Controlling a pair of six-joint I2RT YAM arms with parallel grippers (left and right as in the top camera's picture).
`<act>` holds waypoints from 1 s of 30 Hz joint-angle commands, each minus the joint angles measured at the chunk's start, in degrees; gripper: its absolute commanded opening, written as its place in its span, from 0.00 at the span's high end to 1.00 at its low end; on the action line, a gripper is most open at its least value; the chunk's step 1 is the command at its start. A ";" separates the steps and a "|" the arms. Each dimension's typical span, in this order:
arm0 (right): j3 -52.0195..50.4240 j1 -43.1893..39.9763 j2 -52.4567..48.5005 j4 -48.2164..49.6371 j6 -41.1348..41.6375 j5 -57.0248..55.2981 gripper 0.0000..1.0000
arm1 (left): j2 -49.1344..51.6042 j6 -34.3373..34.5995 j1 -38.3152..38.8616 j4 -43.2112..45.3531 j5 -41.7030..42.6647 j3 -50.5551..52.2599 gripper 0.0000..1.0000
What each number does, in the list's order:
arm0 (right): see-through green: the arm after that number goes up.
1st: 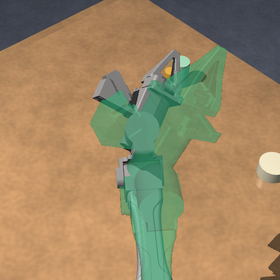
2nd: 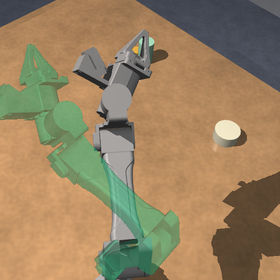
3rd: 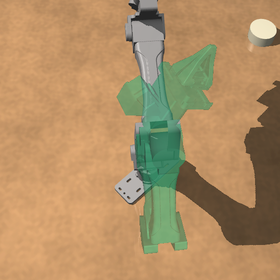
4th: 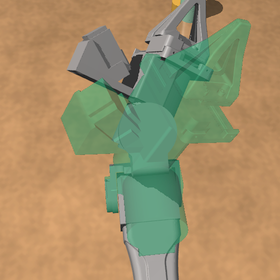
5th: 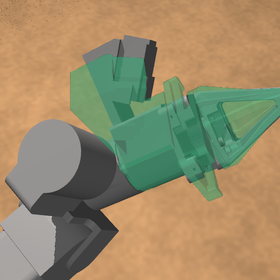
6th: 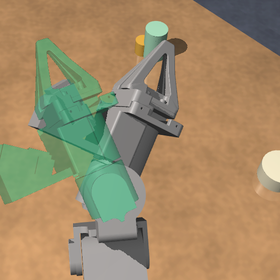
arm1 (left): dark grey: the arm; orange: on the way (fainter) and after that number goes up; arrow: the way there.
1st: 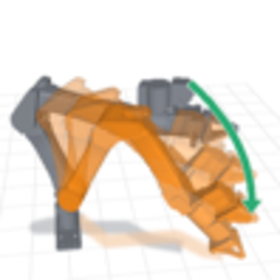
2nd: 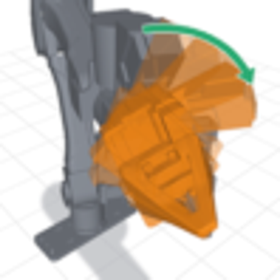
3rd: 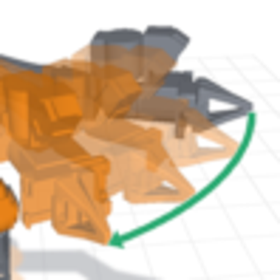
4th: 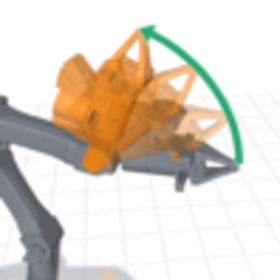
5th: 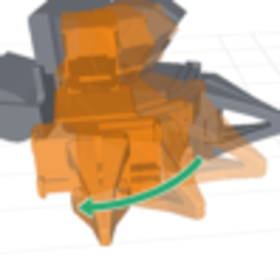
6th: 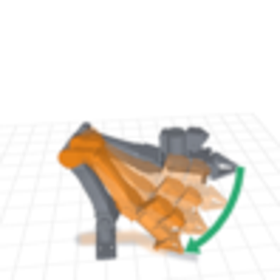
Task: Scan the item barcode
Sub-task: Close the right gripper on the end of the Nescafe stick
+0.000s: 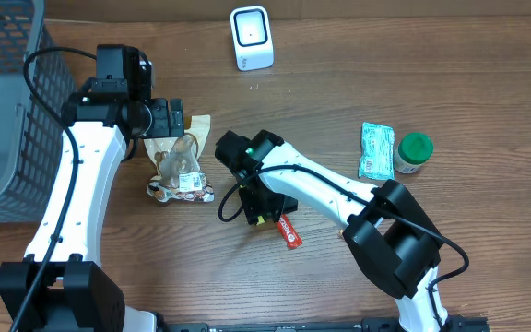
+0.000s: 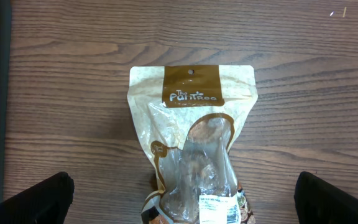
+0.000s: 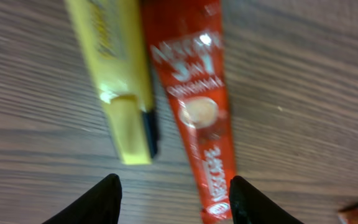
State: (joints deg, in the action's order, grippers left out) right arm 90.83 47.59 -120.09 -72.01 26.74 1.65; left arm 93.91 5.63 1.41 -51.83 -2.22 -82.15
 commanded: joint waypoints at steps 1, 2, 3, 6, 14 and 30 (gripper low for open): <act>-1.95 -0.50 0.55 -1.18 0.48 -1.64 0.46 | 0.17 -0.28 0.15 0.04 -0.31 -0.98 0.00; -2.49 -0.52 0.55 -1.42 0.48 -1.64 0.46 | 0.17 -0.28 0.15 0.04 -0.31 -0.98 0.00; -3.19 -0.52 0.55 -1.60 0.48 -1.64 0.46 | 0.17 -0.28 0.15 0.04 -0.31 -0.98 0.00; -5.35 -0.52 0.55 -1.46 0.50 -1.64 0.47 | 0.17 -0.28 0.15 0.04 -0.31 -0.98 0.00; -10.29 -0.52 0.55 1.25 0.50 -1.60 0.51 | 0.17 -0.28 0.15 0.04 -0.31 -0.98 0.00; -11.02 -0.37 0.55 2.80 2.03 -1.60 0.65 | 0.17 -0.28 0.15 0.04 -0.31 -0.98 0.00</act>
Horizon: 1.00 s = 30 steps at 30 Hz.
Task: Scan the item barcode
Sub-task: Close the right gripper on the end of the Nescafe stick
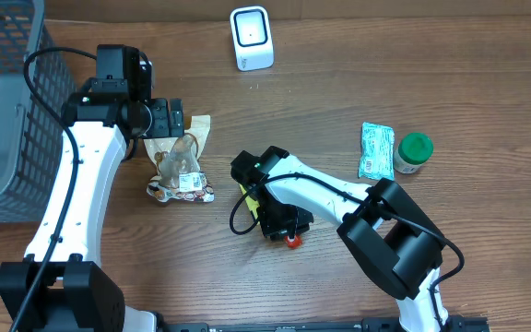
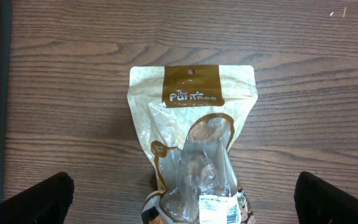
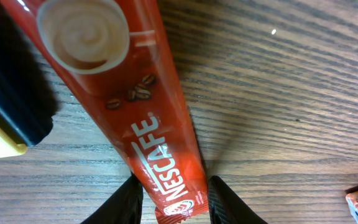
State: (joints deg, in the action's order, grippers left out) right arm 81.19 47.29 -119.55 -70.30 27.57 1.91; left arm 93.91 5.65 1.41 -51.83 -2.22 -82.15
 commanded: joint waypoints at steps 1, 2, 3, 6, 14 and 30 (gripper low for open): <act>-1.36 -0.07 0.00 1.33 1.22 -1.84 0.66 | 0.17 -0.31 0.15 0.04 -0.31 -0.98 0.00; -1.38 -0.04 0.00 1.66 1.22 -1.84 0.66 | 0.17 -0.31 0.15 0.02 -0.31 -0.98 0.00; -1.38 -0.04 0.00 1.92 1.22 -1.77 0.66 | 0.17 -0.31 0.15 0.04 -0.31 -0.98 0.00; -1.38 -0.04 0.00 2.56 1.20 -0.87 0.68 | 0.17 -0.31 0.15 0.04 -0.31 -0.98 0.00; -1.38 -0.04 0.00 3.21 1.20 -0.37 0.76 | 0.17 -0.31 0.15 0.04 -0.31 -0.98 0.00; -1.38 -0.07 0.00 4.55 1.18 -0.37 0.96 | 0.17 -0.31 0.11 0.04 -0.31 -0.98 0.00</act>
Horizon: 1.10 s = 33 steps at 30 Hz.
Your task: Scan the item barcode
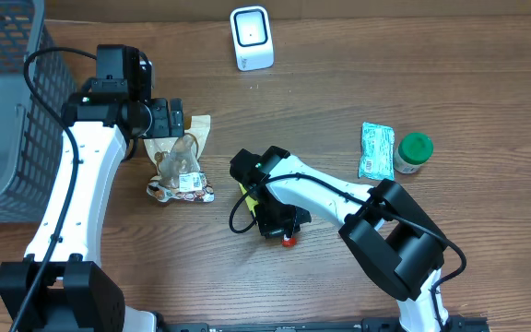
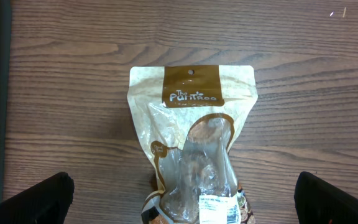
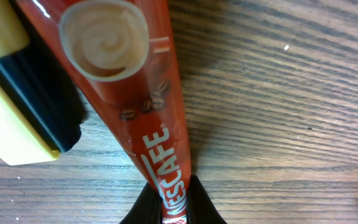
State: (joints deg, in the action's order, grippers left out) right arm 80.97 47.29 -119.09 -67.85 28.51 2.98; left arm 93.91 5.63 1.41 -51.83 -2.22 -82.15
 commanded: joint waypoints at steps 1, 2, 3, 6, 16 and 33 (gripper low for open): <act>-1.16 -0.07 -0.46 2.23 0.22 -1.44 0.96 | 0.17 -0.28 0.11 0.04 -0.31 -0.98 0.00; -1.16 -0.07 -0.46 2.29 0.22 -1.44 0.96 | 0.17 -0.28 0.11 0.02 -0.31 -0.98 0.00; -1.16 -0.07 -0.46 2.29 0.22 -1.44 0.96 | 0.17 -0.28 0.11 0.04 -0.31 -0.98 0.00; -1.16 -0.07 -0.46 2.47 0.22 -1.44 0.96 | 0.17 -0.28 0.11 0.04 -0.31 -0.98 0.00; -1.09 -1.84 1.68 2.67 -0.02 -1.40 0.96 | 0.17 -0.28 0.11 0.04 -0.31 -0.98 0.00; -1.16 -14.40 11.06 6.91 -20.31 28.22 0.96 | 0.17 -0.28 0.11 0.02 -0.31 -0.98 0.00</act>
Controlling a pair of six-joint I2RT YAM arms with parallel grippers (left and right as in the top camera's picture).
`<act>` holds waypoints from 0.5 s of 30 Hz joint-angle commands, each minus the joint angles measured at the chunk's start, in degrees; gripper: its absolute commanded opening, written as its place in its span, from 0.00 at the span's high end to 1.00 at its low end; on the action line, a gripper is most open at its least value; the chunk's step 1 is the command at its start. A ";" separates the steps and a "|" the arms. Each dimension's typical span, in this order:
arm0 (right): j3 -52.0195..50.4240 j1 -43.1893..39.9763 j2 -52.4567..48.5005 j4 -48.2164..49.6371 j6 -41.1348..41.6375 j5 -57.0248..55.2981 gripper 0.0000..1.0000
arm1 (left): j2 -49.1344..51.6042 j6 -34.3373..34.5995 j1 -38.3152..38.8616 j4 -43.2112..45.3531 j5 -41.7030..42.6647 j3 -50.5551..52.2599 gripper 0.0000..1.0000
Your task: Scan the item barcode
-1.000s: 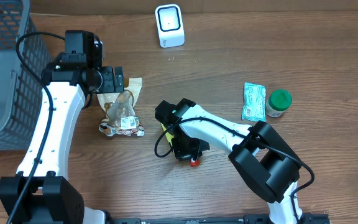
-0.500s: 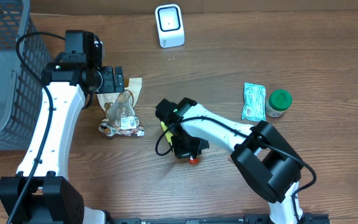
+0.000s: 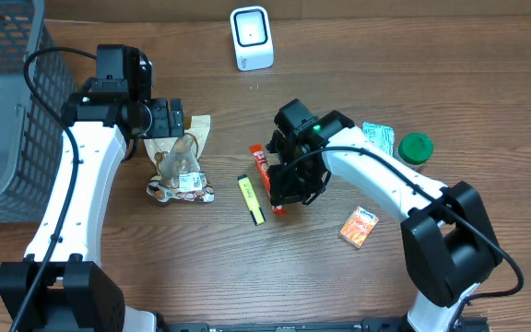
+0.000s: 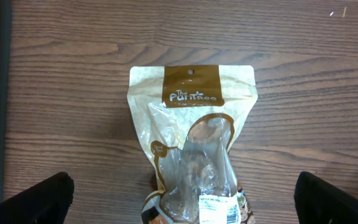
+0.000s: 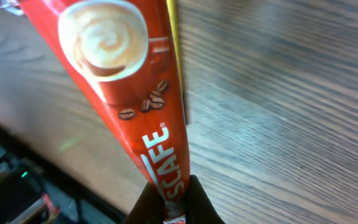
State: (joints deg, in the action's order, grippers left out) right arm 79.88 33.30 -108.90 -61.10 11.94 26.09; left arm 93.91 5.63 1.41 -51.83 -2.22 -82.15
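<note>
A red Nescafe sachet (image 5: 129, 74) hangs clear of the table, and my right gripper (image 5: 169, 205) is shut on its lower end. From overhead, the sachet (image 3: 263, 168) and right gripper (image 3: 282, 201) are at mid-table, well in front of the white scanner (image 3: 251, 37) at the back edge. My left gripper (image 3: 167, 118) hovers open above a brown snack pouch (image 4: 191, 143), with a fingertip (image 4: 39, 196) far out on each side of it.
A yellow highlighter (image 3: 252, 199) lies just left of the sachet. An orange packet (image 3: 359, 226) sits front right. A green pack (image 3: 378, 140) and a green-lidded jar (image 3: 417, 148) are at the right. A grey wire basket (image 3: 7, 101) fills the left edge.
My right gripper, shut on the sachet's end on the table then, now holds it off the table, farther right and back. The highlighter and orange packet now show. The left arm is unchanged.
My right gripper was open above the highlighter and the sachet. Then its fingers stood on either side of the sachet's end, then they were shut on it. Now the sachet is off the table. The left gripper stayed open over the pouch throughout.
</note>
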 commanded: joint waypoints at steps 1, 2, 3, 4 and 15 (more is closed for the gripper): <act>-0.09 -0.48 0.85 0.17 -3.74 5.11 0.96 | 0.17 -0.28 0.11 0.04 -0.31 -0.98 0.00; -0.09 -0.48 0.85 0.26 -3.74 5.14 0.96 | 0.17 -0.28 0.11 0.02 -0.31 -0.98 0.00; -0.09 -0.48 0.85 0.46 -3.72 5.14 0.96 | 0.17 -0.28 0.11 0.04 -0.31 -0.98 0.00; -0.11 -0.48 0.83 0.79 -3.72 5.11 0.96 | 0.17 -0.28 0.11 0.04 -0.31 -0.98 0.00; -7.39 1.81 0.76 8.68 -3.39 4.98 0.96 | 0.17 -0.28 0.11 0.04 -0.31 -0.98 0.00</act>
State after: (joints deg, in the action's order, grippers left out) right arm 74.50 33.89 -108.90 -53.30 9.02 30.22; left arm 93.91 5.63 1.41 -51.83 -2.22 -82.15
